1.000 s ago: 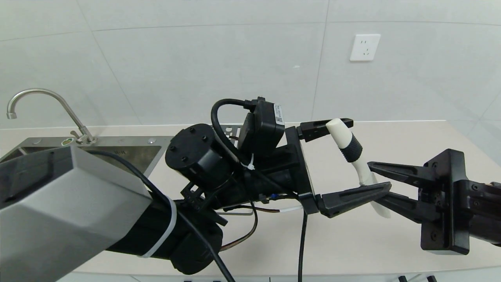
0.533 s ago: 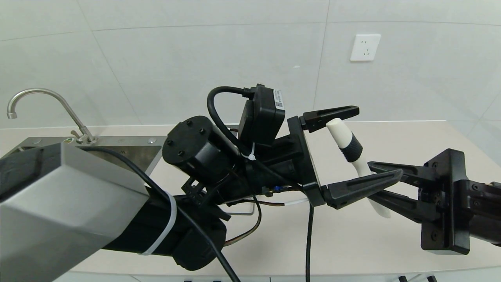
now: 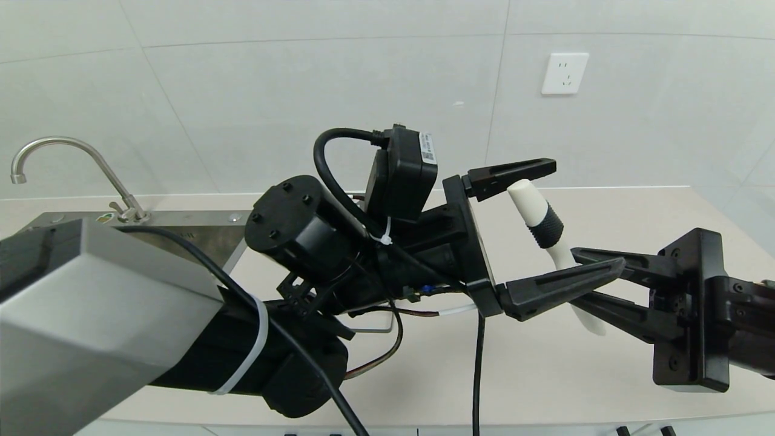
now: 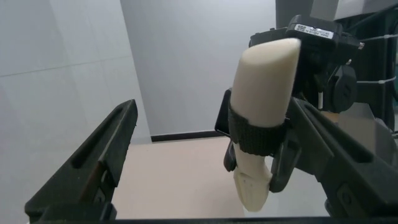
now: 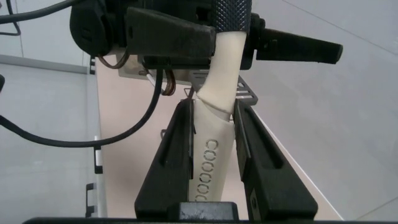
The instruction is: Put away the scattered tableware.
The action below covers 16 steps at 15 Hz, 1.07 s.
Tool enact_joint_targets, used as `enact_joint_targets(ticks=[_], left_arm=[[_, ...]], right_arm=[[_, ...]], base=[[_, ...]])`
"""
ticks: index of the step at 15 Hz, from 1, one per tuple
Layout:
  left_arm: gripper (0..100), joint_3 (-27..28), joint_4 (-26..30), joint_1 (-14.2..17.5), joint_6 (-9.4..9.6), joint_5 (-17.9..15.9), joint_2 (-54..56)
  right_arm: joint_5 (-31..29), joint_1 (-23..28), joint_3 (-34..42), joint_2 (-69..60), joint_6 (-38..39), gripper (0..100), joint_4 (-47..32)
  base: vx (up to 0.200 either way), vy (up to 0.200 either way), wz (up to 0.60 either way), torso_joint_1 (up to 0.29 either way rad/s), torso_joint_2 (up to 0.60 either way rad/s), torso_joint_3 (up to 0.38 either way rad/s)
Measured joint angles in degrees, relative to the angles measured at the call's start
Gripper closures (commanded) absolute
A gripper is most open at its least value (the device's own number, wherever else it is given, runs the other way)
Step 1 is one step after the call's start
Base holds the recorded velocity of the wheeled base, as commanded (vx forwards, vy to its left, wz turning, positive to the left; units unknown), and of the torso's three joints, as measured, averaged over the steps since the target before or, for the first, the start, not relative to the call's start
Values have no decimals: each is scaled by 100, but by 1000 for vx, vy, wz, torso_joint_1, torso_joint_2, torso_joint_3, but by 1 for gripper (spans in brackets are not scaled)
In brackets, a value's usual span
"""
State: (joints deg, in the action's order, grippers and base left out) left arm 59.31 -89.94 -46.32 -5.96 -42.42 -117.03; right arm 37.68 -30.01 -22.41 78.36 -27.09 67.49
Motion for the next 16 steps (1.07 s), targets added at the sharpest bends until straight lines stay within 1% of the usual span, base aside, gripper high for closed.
enact_joint_targets(ticks=[1,8,9,11,12,14,16], left_arm=[[100,-11,2,0,6,-2,2],[100,-29,11,-26,44,-13,35],[100,-29,17,-37,49,-11,38],[100,-46,2,-39,52,24,46],[100,-79,-7,-37,52,126,49],[100,-165,-2,-33,52,455,77],[100,-261,0,88,52,501,143]], right_arm=[[0,4,-5,-9,2,100,0],[-5,91,4,-48,40,100,15],[4,116,20,-46,40,0,15],[13,144,100,-48,38,0,-22],[13,157,171,-50,32,0,-22],[11,179,474,-122,16,0,-29],[6,332,778,-293,16,0,-51]], base=[[0,0,0,0,0,0],[0,0,0,0,0,0],[0,0,0,0,0,0],[0,0,0,0,0,0],[0,0,0,0,0,0],[0,0,0,0,0,0],[0,0,0,0,0,0]])
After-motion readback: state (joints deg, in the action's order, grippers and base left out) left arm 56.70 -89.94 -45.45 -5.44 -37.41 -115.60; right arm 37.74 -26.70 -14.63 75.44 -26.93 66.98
